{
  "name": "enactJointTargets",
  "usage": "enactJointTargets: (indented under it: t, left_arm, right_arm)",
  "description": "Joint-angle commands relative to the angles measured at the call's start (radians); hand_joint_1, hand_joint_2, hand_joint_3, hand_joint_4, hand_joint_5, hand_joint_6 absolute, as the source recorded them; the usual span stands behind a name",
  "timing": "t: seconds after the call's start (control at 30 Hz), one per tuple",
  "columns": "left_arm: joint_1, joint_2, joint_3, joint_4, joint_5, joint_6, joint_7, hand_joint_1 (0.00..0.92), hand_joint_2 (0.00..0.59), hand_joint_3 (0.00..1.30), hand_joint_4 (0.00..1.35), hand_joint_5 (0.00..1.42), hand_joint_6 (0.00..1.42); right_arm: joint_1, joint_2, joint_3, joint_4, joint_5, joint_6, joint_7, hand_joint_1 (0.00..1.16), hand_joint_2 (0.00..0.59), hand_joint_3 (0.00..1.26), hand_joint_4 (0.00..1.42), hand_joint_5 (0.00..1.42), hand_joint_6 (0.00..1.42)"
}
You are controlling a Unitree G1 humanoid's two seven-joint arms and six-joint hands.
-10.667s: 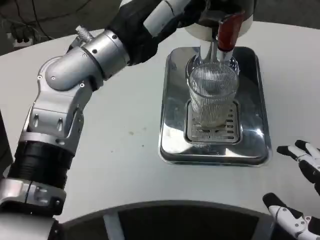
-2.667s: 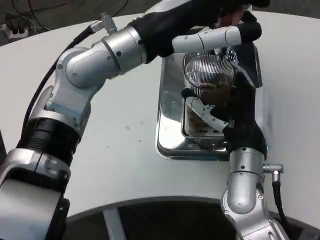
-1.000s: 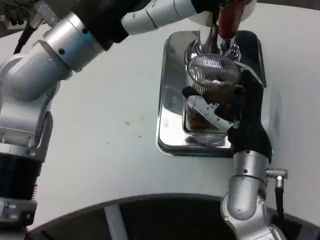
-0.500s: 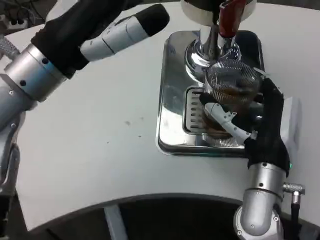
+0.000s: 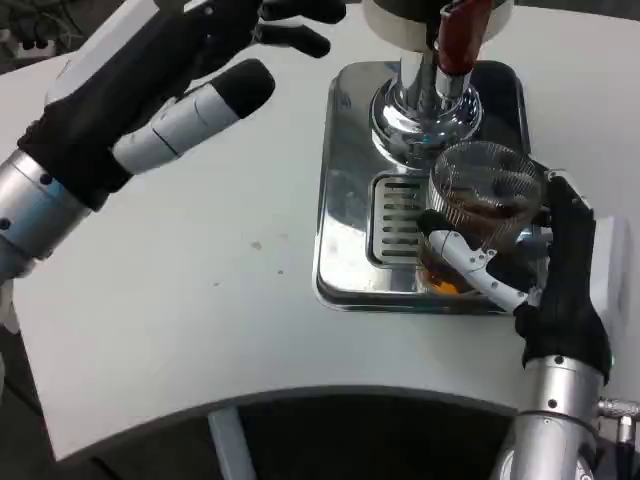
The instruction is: Grasp the cup under the faucet to collect the drink, then remove the cup.
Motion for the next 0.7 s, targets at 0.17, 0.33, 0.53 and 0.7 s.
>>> enactJointTargets:
  t: [0.17, 0.33, 0.53, 0.7]
  left_arm:
    - [0.085, 0.031, 0.032, -0.051, 0.002, 0.017, 0.019, 0.000, 0.079, 0.18, 0.24, 0.32, 0.21]
    - [0.128, 0.043, 0.026, -0.074, 0.019, 0.022, 0.019, 0.000, 0.079, 0.18, 0.23, 0.31, 0.22]
    - [0.187, 0.045, 0.028, -0.099, 0.030, 0.032, 0.035, 0.000, 0.079, 0.18, 0.22, 0.29, 0.21]
    - [0.221, 0.044, 0.031, -0.109, 0.040, 0.036, 0.045, 0.000, 0.079, 0.18, 0.22, 0.29, 0.21]
  right_arm:
    - [0.062, 0.004, 0.007, -0.094, -0.022, -0.006, 0.017, 0.94, 0.156, 0.75, 0.88, 1.11, 1.07]
    - [0.103, 0.000, 0.010, -0.156, -0.027, -0.009, 0.044, 0.94, 0.154, 0.77, 0.91, 1.14, 1.11]
    - [0.174, -0.011, 0.014, -0.249, -0.033, -0.006, 0.097, 0.96, 0.143, 0.80, 0.94, 1.16, 1.17]
    - [0.210, -0.020, 0.007, -0.292, -0.027, -0.007, 0.126, 0.97, 0.136, 0.81, 0.95, 1.18, 1.21]
